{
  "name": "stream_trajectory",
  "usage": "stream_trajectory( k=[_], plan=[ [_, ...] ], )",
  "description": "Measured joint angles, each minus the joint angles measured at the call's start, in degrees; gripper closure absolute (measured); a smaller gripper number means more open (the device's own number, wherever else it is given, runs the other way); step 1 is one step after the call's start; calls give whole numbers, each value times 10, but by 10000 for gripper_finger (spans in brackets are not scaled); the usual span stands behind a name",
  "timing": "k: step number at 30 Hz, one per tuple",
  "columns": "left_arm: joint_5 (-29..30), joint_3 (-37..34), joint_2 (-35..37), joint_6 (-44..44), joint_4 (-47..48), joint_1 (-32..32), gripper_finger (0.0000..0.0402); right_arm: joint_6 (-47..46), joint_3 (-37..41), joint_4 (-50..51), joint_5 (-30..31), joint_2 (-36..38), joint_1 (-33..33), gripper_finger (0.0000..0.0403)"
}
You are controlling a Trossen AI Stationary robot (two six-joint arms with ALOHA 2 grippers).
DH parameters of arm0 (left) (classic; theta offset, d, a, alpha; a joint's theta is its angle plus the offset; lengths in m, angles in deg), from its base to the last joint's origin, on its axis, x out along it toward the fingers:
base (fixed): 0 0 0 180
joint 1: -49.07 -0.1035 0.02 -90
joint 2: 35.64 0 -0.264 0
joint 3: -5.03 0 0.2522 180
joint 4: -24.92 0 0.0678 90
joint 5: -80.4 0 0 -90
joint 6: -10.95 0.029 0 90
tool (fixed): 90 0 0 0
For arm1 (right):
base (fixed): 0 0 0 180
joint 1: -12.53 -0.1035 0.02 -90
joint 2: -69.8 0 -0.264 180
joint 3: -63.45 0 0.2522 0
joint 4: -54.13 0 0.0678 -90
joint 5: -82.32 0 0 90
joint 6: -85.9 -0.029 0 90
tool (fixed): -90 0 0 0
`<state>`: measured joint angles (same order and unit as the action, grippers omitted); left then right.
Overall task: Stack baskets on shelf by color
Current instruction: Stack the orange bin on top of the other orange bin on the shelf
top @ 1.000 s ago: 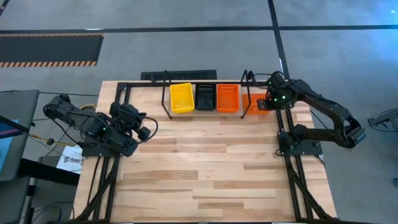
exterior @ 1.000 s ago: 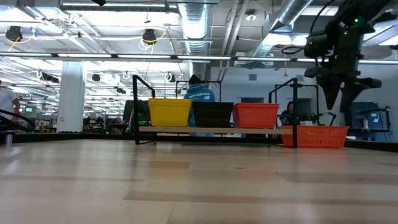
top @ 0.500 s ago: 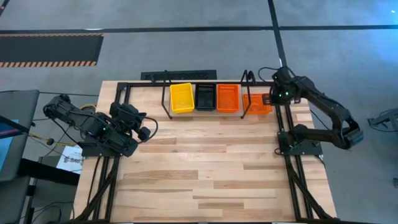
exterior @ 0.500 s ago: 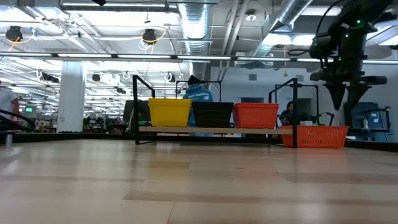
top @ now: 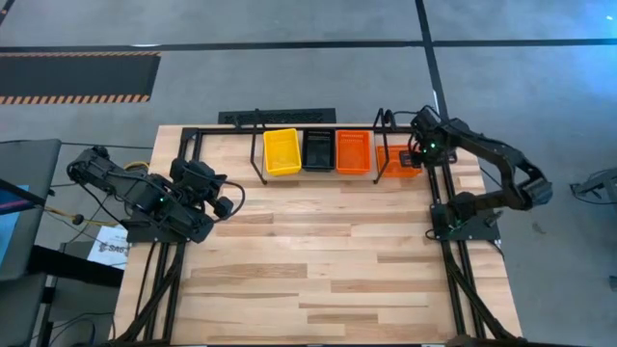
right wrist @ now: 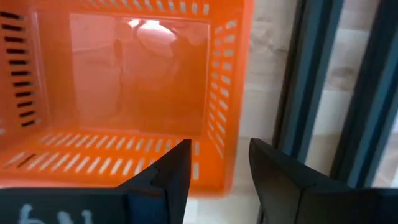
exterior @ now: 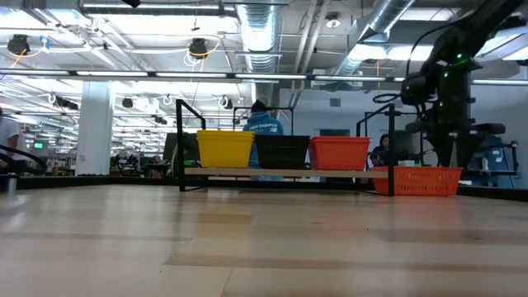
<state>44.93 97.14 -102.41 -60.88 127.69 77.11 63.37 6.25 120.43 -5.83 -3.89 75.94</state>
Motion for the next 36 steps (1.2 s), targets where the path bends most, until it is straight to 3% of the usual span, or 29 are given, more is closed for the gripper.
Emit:
stream_trajectory(
  k=[8,11,16,19,23,30,36],
  plan=[
    [-4,0,0,0,0,0,402,12,0,-8,1,-64,0,233],
    [-4,0,0,-1,0,0,401,28,0,1,1,-78,0,271],
    [-4,0,0,-3,0,0,402,51,-1,13,-2,-76,0,380],
    [-4,0,0,-3,0,0,401,52,-1,21,-3,-58,0,385],
    [-5,0,0,-3,0,0,401,60,-1,49,4,-10,-2,394],
    [-4,0,0,7,0,0,401,60,-13,175,74,111,-1,396],
    [-4,0,0,8,0,0,402,21,-28,273,40,230,-33,397]
  ],
)
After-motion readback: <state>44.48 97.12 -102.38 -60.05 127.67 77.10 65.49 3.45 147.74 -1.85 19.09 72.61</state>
